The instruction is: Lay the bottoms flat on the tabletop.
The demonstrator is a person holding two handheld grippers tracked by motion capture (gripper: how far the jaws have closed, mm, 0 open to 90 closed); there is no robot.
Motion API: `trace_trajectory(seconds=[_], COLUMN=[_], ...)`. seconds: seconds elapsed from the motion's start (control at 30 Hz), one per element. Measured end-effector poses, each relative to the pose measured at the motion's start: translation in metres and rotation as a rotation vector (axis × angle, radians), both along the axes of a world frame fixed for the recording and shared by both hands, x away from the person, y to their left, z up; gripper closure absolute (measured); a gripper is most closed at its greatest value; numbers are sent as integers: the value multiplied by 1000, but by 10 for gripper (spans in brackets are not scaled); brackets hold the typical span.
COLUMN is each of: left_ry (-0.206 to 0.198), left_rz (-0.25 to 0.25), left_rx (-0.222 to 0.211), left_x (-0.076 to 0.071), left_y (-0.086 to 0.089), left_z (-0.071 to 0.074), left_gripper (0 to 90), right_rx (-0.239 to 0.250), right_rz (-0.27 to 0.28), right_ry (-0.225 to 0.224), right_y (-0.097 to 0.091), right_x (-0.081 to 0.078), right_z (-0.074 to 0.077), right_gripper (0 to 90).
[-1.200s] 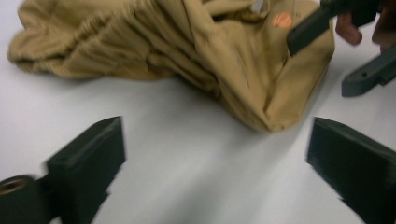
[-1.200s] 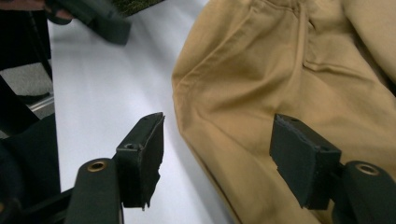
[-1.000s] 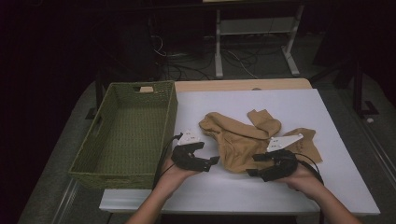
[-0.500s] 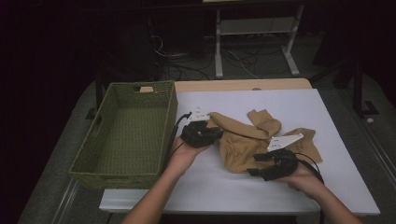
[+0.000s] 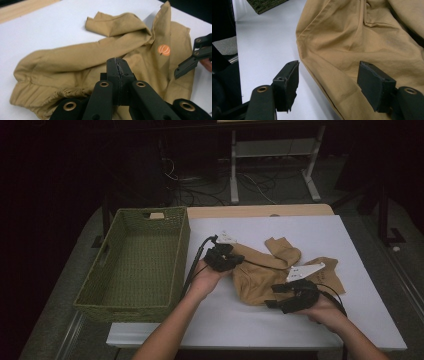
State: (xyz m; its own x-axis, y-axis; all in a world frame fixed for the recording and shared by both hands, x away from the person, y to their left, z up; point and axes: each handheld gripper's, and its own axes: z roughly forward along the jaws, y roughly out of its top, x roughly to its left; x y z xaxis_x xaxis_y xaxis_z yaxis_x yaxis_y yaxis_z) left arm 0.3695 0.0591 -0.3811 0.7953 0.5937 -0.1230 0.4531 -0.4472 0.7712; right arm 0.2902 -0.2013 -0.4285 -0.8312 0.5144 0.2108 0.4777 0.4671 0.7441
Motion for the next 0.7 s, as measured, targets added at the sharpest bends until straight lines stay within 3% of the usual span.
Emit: trace_trajectory(seconds=[0.27, 0.7], left_ry=[23, 63], left_rz=[7, 42], left_rx=[32, 46], left_x=[-7, -20], left_y=[9, 27], left_z=[-8, -26], left_gripper=[895, 895], right_rx=[2, -1], right_rz=[-4, -4], right_ry=[-3, -3], right_y=[0, 0], right_x=[0, 0], right_z=[0, 0], right_gripper=[337, 337])
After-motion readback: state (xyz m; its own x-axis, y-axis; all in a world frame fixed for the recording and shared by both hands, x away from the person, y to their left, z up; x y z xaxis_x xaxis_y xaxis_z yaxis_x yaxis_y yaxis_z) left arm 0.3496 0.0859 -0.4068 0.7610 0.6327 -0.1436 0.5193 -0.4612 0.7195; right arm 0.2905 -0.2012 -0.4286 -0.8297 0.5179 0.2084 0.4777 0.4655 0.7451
